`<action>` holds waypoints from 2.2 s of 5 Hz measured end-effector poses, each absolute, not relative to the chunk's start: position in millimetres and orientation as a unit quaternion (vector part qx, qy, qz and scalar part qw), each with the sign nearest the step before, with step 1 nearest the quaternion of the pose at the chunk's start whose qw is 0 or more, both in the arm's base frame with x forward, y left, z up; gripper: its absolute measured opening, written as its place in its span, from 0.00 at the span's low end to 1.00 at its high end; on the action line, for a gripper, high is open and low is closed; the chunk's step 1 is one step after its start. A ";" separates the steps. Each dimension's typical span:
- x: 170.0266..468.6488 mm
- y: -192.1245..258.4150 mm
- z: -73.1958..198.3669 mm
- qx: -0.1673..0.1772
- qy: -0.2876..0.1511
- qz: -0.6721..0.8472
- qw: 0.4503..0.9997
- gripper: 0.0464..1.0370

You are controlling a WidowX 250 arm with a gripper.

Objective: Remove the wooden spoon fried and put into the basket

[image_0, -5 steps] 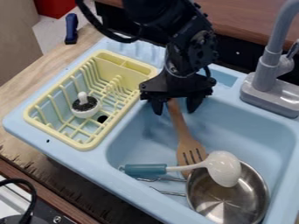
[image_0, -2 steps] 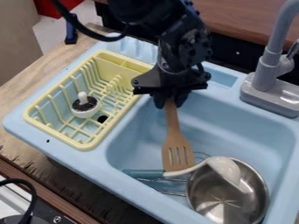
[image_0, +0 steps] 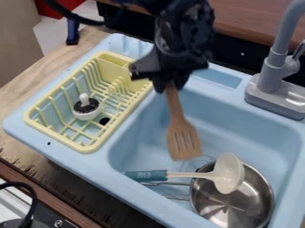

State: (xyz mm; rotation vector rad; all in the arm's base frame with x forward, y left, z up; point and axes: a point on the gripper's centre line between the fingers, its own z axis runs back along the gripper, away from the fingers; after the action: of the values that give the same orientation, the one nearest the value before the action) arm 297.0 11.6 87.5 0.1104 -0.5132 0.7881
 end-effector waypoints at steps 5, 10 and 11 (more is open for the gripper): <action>294.6 89.4 104.4 0.023 -0.177 0.248 0.952 0.26; 308.4 109.9 70.5 0.027 -0.163 0.071 0.984 0.32; 306.7 107.6 66.9 0.038 -0.158 0.059 0.985 0.61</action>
State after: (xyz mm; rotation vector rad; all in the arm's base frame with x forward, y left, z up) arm 306.7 107.6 66.9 0.0762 -0.3169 0.1183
